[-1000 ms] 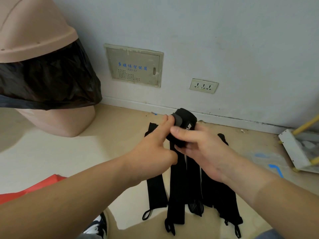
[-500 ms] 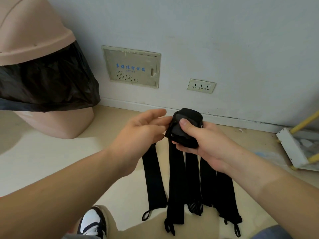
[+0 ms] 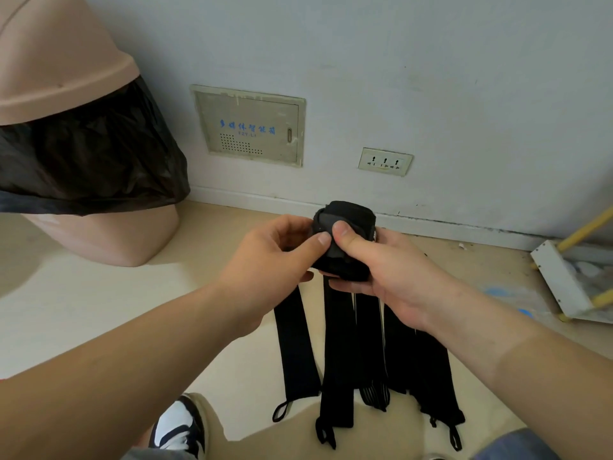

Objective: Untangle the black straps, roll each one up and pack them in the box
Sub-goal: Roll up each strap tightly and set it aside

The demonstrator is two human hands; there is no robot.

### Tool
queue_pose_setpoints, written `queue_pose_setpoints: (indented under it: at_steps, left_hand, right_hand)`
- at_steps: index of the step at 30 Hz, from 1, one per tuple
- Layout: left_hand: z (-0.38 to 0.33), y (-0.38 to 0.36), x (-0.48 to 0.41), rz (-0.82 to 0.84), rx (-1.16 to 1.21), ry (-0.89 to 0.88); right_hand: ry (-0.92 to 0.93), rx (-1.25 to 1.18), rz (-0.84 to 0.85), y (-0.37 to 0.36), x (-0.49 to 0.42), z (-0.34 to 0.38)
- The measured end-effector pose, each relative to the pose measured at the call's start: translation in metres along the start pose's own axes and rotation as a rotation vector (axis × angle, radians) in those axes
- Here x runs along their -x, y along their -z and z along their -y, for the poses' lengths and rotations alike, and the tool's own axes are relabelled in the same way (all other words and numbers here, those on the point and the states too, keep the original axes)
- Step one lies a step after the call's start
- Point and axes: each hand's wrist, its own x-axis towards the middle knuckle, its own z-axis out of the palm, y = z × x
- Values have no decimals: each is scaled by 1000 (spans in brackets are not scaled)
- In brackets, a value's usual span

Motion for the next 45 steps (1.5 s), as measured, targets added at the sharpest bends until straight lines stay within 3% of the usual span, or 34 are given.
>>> queue_pose_setpoints:
  at_steps: [6, 15, 20, 25, 33, 38, 45]
  left_hand:
    - [3, 1, -2, -25, -93, 19]
    - [6, 0, -5, -73, -320, -67]
    - [3, -13, -6, 101, -520, 101]
    - [-6, -46, 2, 233, -571, 56]
    - [0, -86, -8, 73, -665, 20]
    - [-3, -86, 0, -27, -501, 9]
    - [-5, -39, 13, 151, -662, -14]
  right_hand:
    - [-69, 16, 100, 0, 2, -2]
    - [-89, -17, 94, 7, -3, -4]
    - [-114, 178, -51, 6, -8, -14]
    - [-143, 204, -221, 7, -7, -12]
    - [-178, 193, -250, 19, 17, 4]
    - [-175, 169, -281, 29, 33, 15]
    - [-161, 313, -298, 23, 27, 10]
